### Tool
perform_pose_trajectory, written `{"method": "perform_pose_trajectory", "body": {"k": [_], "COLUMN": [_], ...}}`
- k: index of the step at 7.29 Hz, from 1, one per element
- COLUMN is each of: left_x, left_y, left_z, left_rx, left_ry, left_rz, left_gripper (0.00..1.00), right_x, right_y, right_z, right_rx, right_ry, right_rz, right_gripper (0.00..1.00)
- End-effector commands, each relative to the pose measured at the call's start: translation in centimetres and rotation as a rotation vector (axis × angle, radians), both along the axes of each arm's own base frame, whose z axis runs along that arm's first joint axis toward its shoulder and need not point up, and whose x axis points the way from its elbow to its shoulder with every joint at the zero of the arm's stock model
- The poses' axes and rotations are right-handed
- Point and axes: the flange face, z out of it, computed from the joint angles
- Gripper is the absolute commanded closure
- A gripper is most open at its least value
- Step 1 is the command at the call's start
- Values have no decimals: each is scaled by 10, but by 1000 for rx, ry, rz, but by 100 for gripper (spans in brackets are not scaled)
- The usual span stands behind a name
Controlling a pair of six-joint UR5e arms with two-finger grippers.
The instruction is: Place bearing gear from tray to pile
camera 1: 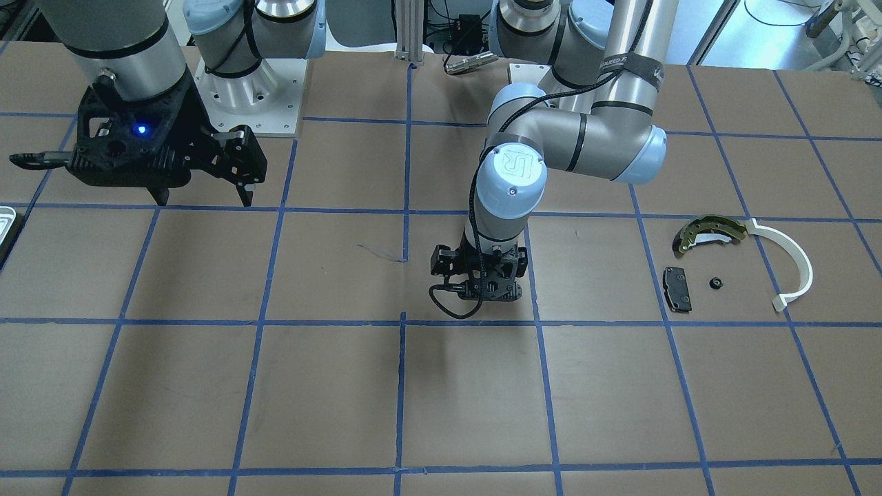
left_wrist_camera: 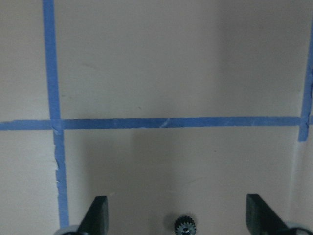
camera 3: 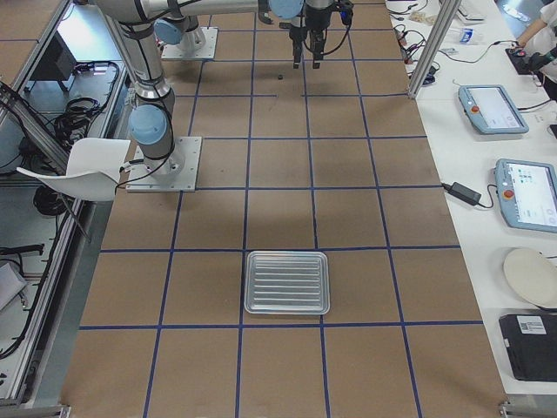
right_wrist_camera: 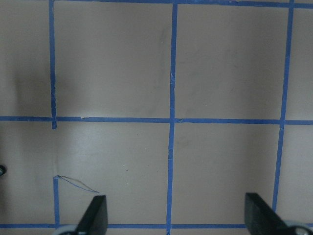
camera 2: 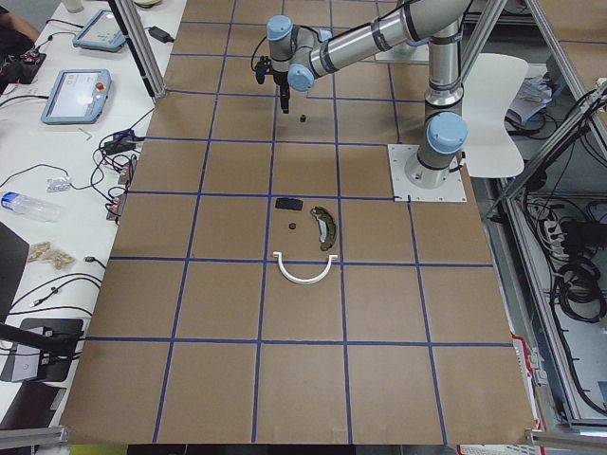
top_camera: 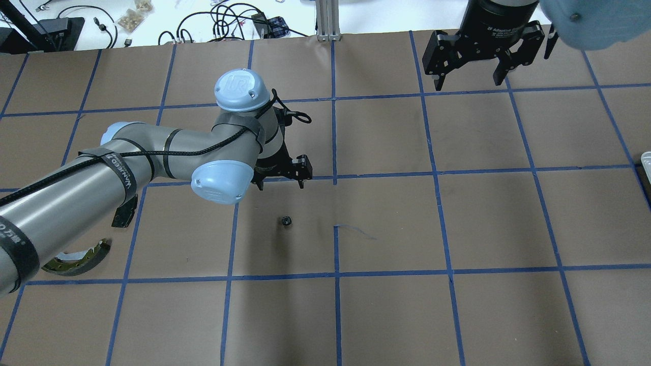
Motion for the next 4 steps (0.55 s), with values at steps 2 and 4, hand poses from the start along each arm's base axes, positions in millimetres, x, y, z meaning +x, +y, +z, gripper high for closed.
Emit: {"method": "perform_pose_trajectory", "body": {"k": [2,4], "left_x": [1,1], "left_y": [15,15], "left_z": [-31,-33], "left_rx": [61,70], "left_ry": [-19,-17], "left_rz": [-12,-1], "left_gripper": [0,0], "right_x": [-45,-40], "right_y": [-1,8], "right_z": [0,6], "right_rx": [33,26], "right_ry": [1,-1], "right_rz": [-47,-43], "right_gripper": [0,0]}}
